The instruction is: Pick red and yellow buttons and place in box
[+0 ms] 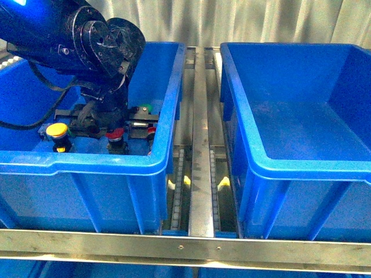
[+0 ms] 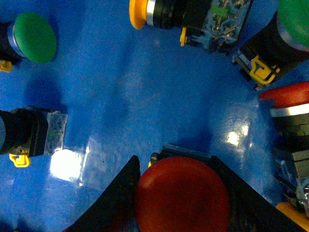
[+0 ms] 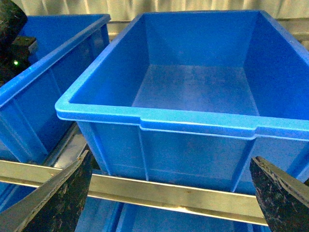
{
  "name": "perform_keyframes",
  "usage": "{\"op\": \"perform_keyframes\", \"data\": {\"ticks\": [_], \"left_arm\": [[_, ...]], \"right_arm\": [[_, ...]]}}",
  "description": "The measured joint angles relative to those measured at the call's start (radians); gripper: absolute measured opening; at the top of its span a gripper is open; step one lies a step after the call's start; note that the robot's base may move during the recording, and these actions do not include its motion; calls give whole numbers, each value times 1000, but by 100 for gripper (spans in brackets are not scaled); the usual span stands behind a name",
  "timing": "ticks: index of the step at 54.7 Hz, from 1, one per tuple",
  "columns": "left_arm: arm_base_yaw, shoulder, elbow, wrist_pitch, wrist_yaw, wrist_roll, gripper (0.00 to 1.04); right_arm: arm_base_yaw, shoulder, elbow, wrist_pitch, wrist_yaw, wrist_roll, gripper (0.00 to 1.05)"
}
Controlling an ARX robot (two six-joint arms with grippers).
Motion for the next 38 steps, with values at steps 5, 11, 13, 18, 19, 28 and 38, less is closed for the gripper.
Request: {"op": "perform_keyframes", "data": {"ticks": [5,11,13,18,19,28,38], "left_arm": [[0,5,14,0,-2,2,34],[0,6,18,0,-10,7,34],[0,6,18,1,-10,10,34],[0,4,15,8,-14,18,34],[1,2,10,13,-12,21,34],[15,-63,-73,55,21,38,34],[63,-263,-242,150,151,55,34]], "right_arm": [[0,0,0,0,0,0,98],[0,0,0,0,0,0,98],[0,0,0,0,0,0,98],[0,0,0,0,0,0,98],[0,0,0,0,0,0,98],[0,0,0,0,0,0,98],[0,0,0,0,0,0,98]]}}
